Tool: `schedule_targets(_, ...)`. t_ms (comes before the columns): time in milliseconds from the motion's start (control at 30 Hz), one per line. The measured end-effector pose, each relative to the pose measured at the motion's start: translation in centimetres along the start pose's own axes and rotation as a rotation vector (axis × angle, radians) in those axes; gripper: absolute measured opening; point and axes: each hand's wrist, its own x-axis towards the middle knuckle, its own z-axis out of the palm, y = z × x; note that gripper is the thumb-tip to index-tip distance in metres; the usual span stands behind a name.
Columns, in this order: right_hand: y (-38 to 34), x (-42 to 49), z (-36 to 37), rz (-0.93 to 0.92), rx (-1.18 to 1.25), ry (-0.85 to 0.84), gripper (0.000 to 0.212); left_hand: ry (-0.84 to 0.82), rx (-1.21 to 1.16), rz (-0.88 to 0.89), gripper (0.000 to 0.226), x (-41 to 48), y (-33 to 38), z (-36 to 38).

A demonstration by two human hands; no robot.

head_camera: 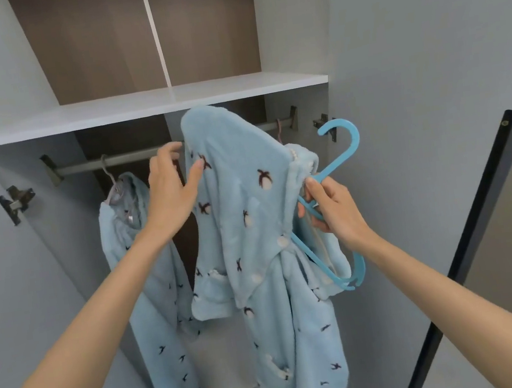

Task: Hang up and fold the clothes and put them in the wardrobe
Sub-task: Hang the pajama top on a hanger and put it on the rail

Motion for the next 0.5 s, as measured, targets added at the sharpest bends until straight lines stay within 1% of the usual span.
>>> schedule_targets(67,0.1,-0.3,-0.2,-0.007,-0.001,-0.013,0.035,-0.208,-0.028,-0.151,0.064,0.6,-0.5,0.3)
schedule_targets(100,0.2,-0.4,-0.4,-0.013,0.007,-0.017,0.035,-0.282,-0.082,-0.204,0.066,0.5,-0.9,0.6)
schedule_targets(167,0.2,-0.7,-0.9,-0.031,0.021,-0.019,0.036,-0.334,-0.188,-0.183,0.06,0.5,-1.4,1.1)
schedule_targets(233,0.2,-0.7,-1.3,-0.047,0.009,-0.011,0.041,-0.335,-0.249,-0.177,0.048,0.8,-1.9,1.7)
schedule_targets(300,0.6,-0.6,-1.8,-0.039,-0.014,0.019,0.046,-0.318,-0.252,-0.243,0.029,1.2,-1.7,2.2)
schedule_targets(367,1.4,-0.5,-2.6,-0.003,-0.023,0.071,0.048,-0.245,-0.274,-0.254,0.018,1.6,-1.5,2.5)
schedule_targets(433,2.5,-0.5,-3.5,0.046,-0.031,0.128,0.044,-0.128,-0.302,-0.207,0.021,2.0,-1.0,2.1)
schedule_targets(500,3.8,-0.8,-4.4,0.101,-0.077,0.156,0.042,-0.029,-0.249,-0.124,0.026,2.5,-0.4,1.3)
